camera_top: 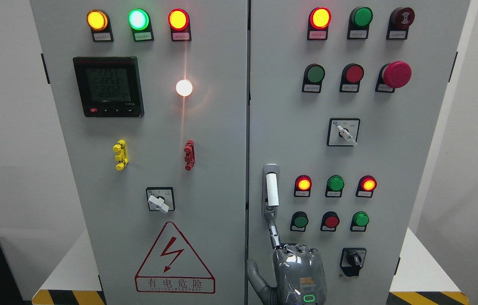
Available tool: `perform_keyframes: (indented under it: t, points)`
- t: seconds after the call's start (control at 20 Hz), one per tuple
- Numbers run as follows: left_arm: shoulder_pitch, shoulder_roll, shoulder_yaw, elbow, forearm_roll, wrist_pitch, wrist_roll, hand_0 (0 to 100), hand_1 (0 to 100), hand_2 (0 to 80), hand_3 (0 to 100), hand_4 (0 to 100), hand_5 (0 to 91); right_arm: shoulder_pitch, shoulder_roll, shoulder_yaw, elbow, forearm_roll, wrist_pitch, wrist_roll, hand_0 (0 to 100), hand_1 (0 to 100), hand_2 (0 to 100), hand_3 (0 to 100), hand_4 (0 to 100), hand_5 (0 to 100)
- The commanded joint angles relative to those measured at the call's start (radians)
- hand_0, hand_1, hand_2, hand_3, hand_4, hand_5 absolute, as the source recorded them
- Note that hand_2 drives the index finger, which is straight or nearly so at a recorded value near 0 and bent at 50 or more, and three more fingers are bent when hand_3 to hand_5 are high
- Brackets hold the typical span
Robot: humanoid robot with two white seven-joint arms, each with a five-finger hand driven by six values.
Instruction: Release door handle
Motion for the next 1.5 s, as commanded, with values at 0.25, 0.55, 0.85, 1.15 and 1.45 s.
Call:
perform_keyframes:
  t: [0.25, 0.55, 0.85, 1.15, 1.45]
  points:
    - [0.009, 0.000, 0.000, 0.000, 0.000, 0.002, 0.000, 12, 56, 0.0, 0, 0, 0.0, 0.000, 0.000, 0.001, -0.039, -0.002, -0.001, -0.008, 46, 32, 11, 100, 100, 100]
    - [0.008, 0.000, 0.000, 0.000, 0.000, 0.002, 0.000, 12, 56, 0.0, 0, 0, 0.0, 0.009, 0.000, 0.001, -0.045, -0.003, -0.003, -0.019, 46, 32, 18, 100, 100, 100]
    - [0.009, 0.000, 0.000, 0.000, 0.000, 0.002, 0.000, 12, 56, 0.0, 0, 0, 0.0, 0.017, -0.001, -0.007, -0.078, -0.006, -0.006, -0.016, 49, 34, 32, 100, 96, 100]
    - [0.008, 0.000, 0.000, 0.000, 0.000, 0.004, 0.000, 12, 56, 0.0, 0, 0, 0.0, 0.026, -0.006, -0.013, -0.127, -0.008, -0.021, -0.010, 54, 35, 48, 98, 94, 100]
    - [0.008, 0.000, 0.000, 0.000, 0.000, 0.002, 0.000, 12, 56, 0.0, 0, 0, 0.0, 0.035, -0.006, -0.013, -0.136, -0.008, -0.021, -0.007, 50, 33, 61, 99, 92, 100]
